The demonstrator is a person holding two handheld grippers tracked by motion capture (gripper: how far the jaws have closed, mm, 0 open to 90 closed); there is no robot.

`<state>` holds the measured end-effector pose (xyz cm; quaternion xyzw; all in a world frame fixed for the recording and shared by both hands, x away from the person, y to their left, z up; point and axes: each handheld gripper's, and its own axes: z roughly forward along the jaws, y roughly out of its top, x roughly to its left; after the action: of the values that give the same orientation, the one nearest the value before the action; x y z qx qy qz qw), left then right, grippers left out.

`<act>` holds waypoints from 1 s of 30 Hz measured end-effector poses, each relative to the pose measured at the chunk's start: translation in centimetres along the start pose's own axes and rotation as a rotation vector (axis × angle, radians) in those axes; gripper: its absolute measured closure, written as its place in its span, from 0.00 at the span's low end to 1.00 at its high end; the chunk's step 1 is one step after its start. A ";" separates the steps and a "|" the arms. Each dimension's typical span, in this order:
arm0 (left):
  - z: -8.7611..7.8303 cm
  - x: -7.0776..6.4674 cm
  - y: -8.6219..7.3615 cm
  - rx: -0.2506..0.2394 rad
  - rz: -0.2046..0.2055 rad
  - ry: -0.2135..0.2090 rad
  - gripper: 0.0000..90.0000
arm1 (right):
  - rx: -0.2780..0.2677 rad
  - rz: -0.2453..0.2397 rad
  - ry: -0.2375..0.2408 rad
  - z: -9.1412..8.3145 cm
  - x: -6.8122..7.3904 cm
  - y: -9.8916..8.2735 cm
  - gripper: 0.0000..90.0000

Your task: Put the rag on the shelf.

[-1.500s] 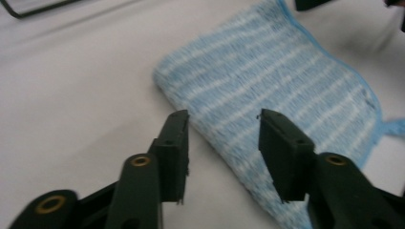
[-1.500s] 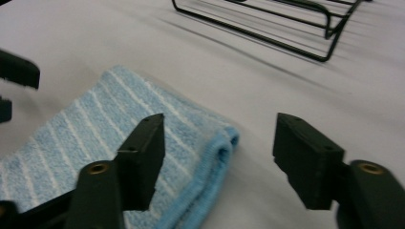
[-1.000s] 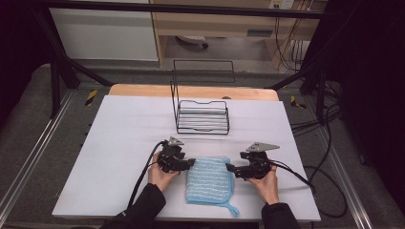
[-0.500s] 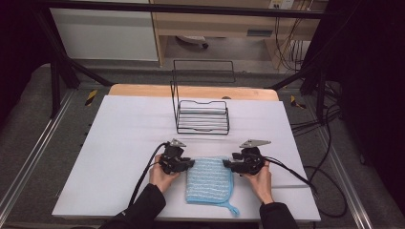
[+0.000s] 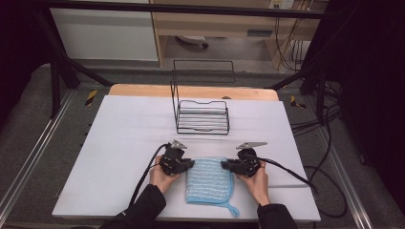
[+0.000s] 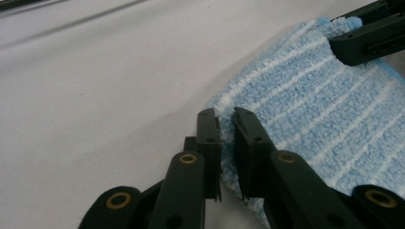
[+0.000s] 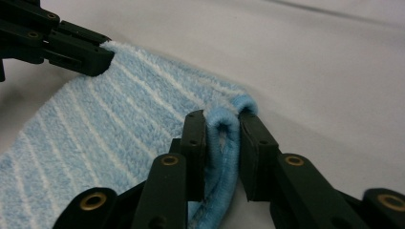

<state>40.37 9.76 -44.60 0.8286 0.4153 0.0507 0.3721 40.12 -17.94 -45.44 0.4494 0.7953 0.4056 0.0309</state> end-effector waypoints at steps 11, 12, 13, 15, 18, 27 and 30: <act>-0.8 0.1 -0.1 -0.042 -0.008 -0.013 0.92 | -0.047 0.022 0.013 -0.8 0.1 0.4 0.89; -1.0 0.1 0.0 -0.052 -0.009 -0.018 0.92 | -0.069 0.025 0.023 -1.2 0.2 0.5 0.89; -1.2 0.1 0.0 -0.059 -0.010 -0.021 0.92 | -0.081 0.027 0.028 -1.5 0.3 0.5 0.89; -1.7 0.1 0.2 -0.076 -0.011 -0.031 0.92 | -0.100 0.024 0.035 -1.9 0.5 0.6 0.89; -2.5 -0.1 0.5 -0.105 0.001 -0.029 0.92 | -0.130 0.022 0.042 -2.6 0.7 0.7 0.89; -4.8 -1.0 1.3 -0.196 0.017 -0.048 0.92 | -0.222 -0.004 0.031 -4.5 1.8 1.1 0.90; -5.6 -1.3 1.6 -0.225 0.024 -0.057 0.92 | -0.247 -0.008 0.032 -5.1 2.1 1.3 0.90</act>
<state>38.35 11.44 -39.21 0.7876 0.3862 0.0777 0.4739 37.67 -19.17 -40.54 0.4327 0.7412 0.5076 0.0751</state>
